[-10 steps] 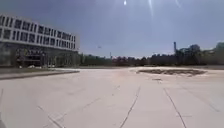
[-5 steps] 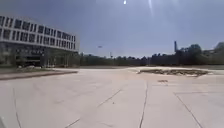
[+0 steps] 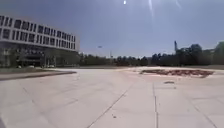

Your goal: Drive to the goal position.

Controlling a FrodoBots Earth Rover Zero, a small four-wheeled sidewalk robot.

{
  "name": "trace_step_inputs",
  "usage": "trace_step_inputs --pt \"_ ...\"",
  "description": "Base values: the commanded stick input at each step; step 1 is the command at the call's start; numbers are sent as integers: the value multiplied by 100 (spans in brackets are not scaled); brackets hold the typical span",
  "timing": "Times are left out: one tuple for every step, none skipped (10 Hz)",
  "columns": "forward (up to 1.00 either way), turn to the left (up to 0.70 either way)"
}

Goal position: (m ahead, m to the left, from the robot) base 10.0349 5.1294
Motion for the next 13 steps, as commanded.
trace_step_inputs --pt "85 0" --pt "85 0" --pt "85 0" --pt "85 0" --pt "85 0" --pt "85 0" --pt "85 0" --pt "85 -33" --pt "85 -25" --pt "85 0" --pt "85 0" --pt "85 0" --pt "85 0"
